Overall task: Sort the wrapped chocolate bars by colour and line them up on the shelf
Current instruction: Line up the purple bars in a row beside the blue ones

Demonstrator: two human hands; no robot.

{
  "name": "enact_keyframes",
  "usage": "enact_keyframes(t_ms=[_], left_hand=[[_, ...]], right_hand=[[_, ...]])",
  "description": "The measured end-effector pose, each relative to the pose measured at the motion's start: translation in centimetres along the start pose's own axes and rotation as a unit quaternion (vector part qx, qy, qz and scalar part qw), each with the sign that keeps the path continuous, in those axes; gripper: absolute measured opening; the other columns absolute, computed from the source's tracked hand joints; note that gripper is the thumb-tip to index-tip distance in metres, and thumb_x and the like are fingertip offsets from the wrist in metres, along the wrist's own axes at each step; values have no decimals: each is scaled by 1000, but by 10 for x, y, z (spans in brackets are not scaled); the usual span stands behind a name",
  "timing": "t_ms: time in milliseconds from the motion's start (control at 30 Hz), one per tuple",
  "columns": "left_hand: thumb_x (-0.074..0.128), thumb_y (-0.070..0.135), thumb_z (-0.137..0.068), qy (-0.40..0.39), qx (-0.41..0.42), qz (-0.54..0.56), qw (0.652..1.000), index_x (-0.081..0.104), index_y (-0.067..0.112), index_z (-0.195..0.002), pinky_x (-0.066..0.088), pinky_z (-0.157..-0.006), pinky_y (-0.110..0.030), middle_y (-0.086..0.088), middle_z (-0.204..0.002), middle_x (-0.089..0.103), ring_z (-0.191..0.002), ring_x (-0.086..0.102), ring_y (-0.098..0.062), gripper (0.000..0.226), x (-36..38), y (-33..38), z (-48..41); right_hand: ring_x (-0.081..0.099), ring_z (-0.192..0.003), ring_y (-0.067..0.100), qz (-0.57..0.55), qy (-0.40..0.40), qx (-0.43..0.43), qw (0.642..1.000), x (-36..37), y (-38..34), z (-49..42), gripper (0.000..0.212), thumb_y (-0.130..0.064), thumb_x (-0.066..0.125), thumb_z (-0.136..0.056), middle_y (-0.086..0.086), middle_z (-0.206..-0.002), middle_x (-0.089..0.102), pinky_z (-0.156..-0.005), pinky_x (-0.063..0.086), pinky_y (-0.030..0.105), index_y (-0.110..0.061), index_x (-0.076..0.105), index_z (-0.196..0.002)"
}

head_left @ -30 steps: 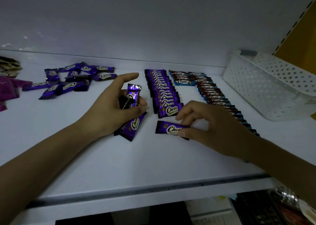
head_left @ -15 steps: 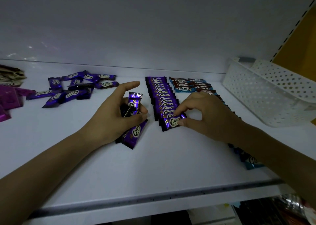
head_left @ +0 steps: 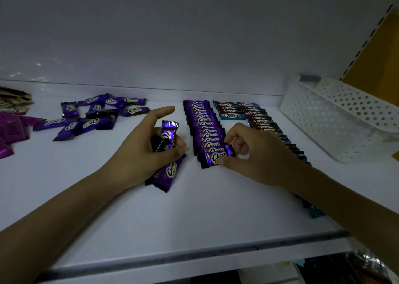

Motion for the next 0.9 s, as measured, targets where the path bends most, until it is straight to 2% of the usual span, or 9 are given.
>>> enact_keyframes(t_ms=[167, 300, 433, 600, 667, 733, 800, 900], left_hand=[[69, -5, -81, -5, 6, 1, 1000, 40, 31, -133, 47, -64, -7, 6, -89, 72, -70, 66, 0, 70, 0, 0, 0], [69, -5, -81, -6, 4, 9, 1000, 40, 31, -134, 47, -65, -7, 4, -89, 72, -72, 67, -1, 70, 0, -1, 0], [69, -3, -81, -5, 6, 11, 1000, 40, 33, -133, 48, -66, -8, 5, -90, 72, -74, 68, -2, 70, 0, -1, 0], [68, -3, -82, 3, 13, 10, 1000, 42, 33, -130, 47, -65, -7, 6, -87, 72, -73, 67, -1, 66, 0, 0, 0], [67, -1, -84, 27, 17, 25, 999, 45, 33, -128, 48, -64, -8, 7, -83, 72, -71, 67, 0, 60, 0, 3, 0], [66, 1, -85, 66, 18, 54, 996, 50, 32, -125, 49, -61, -9, 9, -80, 71, -70, 67, 0, 53, -2, 4, -1], [66, 4, -86, 102, 6, 88, 991, 53, 34, -121, 53, -60, -15, 12, -77, 70, -70, 67, -2, 47, -5, 3, -2], [67, 8, -85, 132, -21, 120, 984, 57, 33, -118, 57, -62, -22, 12, -73, 69, -71, 67, -10, 42, -8, 1, -2]], right_hand=[[45, -59, -3, 20, 8, 2, 1000, 2, -1, 1, 39, -46, 73, -75, -20, -66, 48, -71, 36, 29, -19, 57, -98], [48, -75, 2, 50, 24, -3, 998, 2, -2, 5, 40, -51, 70, -74, -14, -84, 52, -76, 40, 28, -20, 59, -98], [46, -83, 4, 73, 27, -13, 997, 3, -3, 5, 39, -53, 69, -75, -12, -92, 50, -75, 33, 26, -21, 59, -95], [42, -83, 2, 54, 50, -17, 997, 3, -5, 5, 40, -51, 70, -74, -13, -89, 47, -74, 36, 26, -19, 60, -96], [41, -73, -2, 30, 67, -24, 997, 3, -12, 3, 38, -53, 67, -75, -17, -80, 46, -71, 31, 21, -21, 59, -92], [46, -60, 0, -22, 59, -40, 997, 4, -26, 3, 37, -61, 60, -74, -17, -66, 48, -64, 27, 11, -27, 56, -87], [52, -61, 4, -51, 31, -70, 996, 8, -41, 5, 40, -68, 53, -74, -10, -60, 52, -56, 36, 10, -30, 54, -86], [53, -69, 5, -77, 16, -85, 993, 13, -56, 2, 38, -64, 53, -78, -9, -71, 57, -60, 44, 15, -29, 54, -89]])
Point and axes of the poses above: each hand's wrist, its own z-axis away from the middle knuckle, its own x-axis out of the palm, y = z × x, the point moved 1 cm from there along -z, towards the middle knuckle
